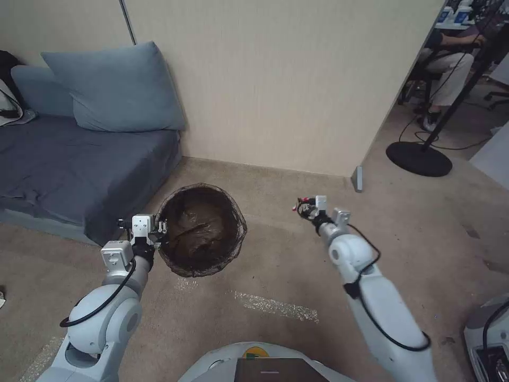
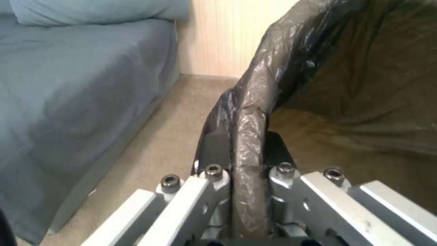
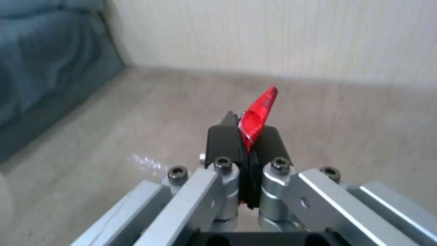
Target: Pick up the trash bin, then pick up the garbage from the floor and place it into the trash bin.
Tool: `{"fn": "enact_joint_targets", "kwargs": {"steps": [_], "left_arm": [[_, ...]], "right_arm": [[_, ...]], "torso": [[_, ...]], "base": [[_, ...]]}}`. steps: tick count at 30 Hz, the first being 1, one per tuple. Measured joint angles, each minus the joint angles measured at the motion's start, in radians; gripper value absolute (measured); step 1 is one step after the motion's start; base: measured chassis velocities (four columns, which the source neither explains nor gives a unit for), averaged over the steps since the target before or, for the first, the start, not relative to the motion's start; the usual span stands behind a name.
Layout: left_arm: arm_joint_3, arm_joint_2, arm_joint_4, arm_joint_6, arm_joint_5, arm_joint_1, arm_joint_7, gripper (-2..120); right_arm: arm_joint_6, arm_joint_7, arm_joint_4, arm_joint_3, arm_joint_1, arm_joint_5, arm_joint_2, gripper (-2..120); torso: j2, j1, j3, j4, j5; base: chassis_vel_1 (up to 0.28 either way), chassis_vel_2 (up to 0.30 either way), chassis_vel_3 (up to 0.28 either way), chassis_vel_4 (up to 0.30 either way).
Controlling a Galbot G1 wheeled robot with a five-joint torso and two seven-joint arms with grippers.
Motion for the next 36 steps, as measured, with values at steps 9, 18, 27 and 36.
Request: {"fn": "enact_joint_targets", "kwargs": {"steps": [9, 18, 27, 36], "left_arm": [[0.013, 0.008, 0.012, 0.03, -0.023, -0.009, -0.028, 4], [0.02, 0.017, 0.019, 0.033, -0.026, -0.011, -0.035, 4], [0.023, 0.04, 0.016, 0.041, -0.033, -0.012, -0.035, 4], [0.018, 0.042, 0.015, 0.052, -0.035, -0.015, -0.035, 4]], "right_arm": [[-0.064, -0.029, 0.253, 0.048, -0.053, 0.135, -0.139, 0], [-0.104, -0.029, 0.353, -0.08, 0.053, 0.239, -0.18, 0], [-0.127, -0.002, 0.353, -0.29, 0.205, 0.291, -0.18, 0], [-0.154, 0.029, 0.351, -0.452, 0.39, 0.376, -0.19, 0]], "torso": [[0.0, 0.0, 0.0, 0.0002, -0.0003], [0.0, 0.0, 0.0, 0.0003, -0.0007], [0.0, 0.0, 0.0, 0.0001, -0.0007], [0.0, 0.0, 0.0, 0.0002, -0.0009]], "base": [[0.0, 0.0, 0.0, 0.0], [0.0, 0.0, 0.0, 0.0], [0.0, 0.0, 0.0, 0.0], [0.0, 0.0, 0.0, 0.0]]}}
